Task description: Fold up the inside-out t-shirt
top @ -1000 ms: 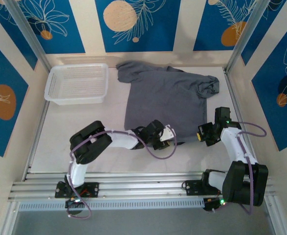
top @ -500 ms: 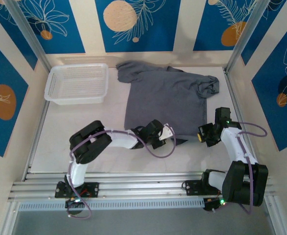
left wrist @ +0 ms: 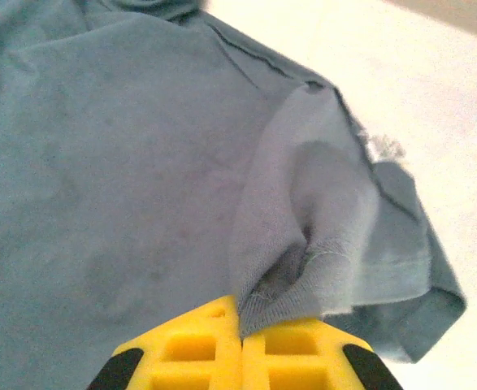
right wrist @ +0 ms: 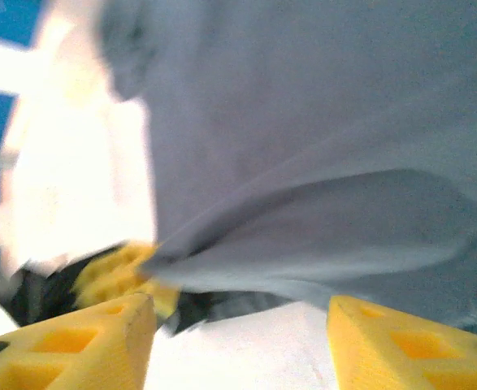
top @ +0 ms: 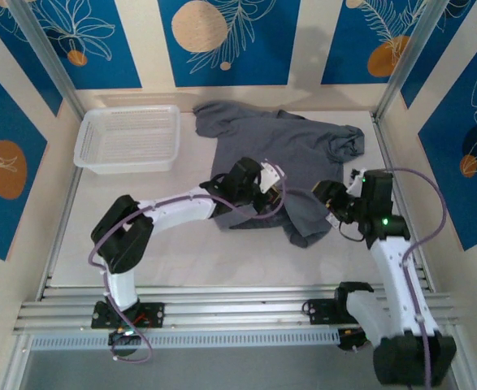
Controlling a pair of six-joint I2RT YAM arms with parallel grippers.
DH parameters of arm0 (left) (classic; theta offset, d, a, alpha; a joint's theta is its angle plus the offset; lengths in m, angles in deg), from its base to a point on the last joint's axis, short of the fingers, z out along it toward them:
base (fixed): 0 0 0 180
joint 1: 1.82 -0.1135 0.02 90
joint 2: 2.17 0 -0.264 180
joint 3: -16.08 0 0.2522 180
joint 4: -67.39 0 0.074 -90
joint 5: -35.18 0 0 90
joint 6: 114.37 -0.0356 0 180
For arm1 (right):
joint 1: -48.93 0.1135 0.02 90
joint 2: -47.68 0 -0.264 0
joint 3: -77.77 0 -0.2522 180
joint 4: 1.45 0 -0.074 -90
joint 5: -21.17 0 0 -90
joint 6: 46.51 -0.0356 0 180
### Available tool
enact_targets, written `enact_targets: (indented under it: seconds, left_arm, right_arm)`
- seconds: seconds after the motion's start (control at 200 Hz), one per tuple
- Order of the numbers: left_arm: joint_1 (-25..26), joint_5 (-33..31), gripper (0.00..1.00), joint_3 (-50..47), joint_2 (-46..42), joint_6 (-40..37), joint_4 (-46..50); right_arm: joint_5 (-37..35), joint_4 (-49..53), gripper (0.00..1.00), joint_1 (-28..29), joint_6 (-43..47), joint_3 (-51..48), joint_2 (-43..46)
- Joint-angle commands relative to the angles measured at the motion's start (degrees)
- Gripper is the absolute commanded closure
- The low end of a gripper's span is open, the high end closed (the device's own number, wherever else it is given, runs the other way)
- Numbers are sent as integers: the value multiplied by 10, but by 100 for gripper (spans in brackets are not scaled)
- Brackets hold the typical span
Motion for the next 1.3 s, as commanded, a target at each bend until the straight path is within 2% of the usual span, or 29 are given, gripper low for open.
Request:
enact_targets:
  seconds: [0.0,0.095,0.195,0.22,0.265,0.36,0.465,0.55,0.71,0.88,1.025,1.18,1.295]
  left_arm:
    - [-17,53,100,54,-3,58,52]
    - [-24,67,100,86,-2,69,75]
    - [-27,74,100,118,-2,77,101]
    - [-27,76,100,128,-2,78,110]
    - [-27,82,100,143,-2,79,125]
    - [-27,91,100,170,-6,87,150]
    - [-27,86,100,195,-15,91,181]
    - [-28,82,100,227,-15,86,220]
    - [-28,137,100,304,-1,105,277]
    - [-29,134,100,396,17,102,343]
    - [-29,164,100,492,51,151,362]
    - [-28,166,100,659,119,206,428]
    - [-26,164,100,684,126,211,440]
  right_arm:
    - [-38,-100,53,129,26,-72,47]
    - [-149,-213,78,270,18,-142,48]
    - [-308,-377,94,408,51,-212,-11]
    - [-341,-420,99,429,66,-222,-38]
    - [-375,-496,100,450,99,-225,-94]
    - [-416,-584,100,459,162,-193,-207]
    - [-559,-645,100,451,237,-150,-312]
    - [-600,-718,100,421,316,-122,-378]
    - [-601,-809,100,335,356,-78,-458]
    - [-555,-776,100,268,342,-73,-453]
    - [-566,-847,100,309,411,-94,-463]
    - [-617,-1014,100,378,538,-123,-513]
    - [-611,-1057,100,410,611,-121,-535]
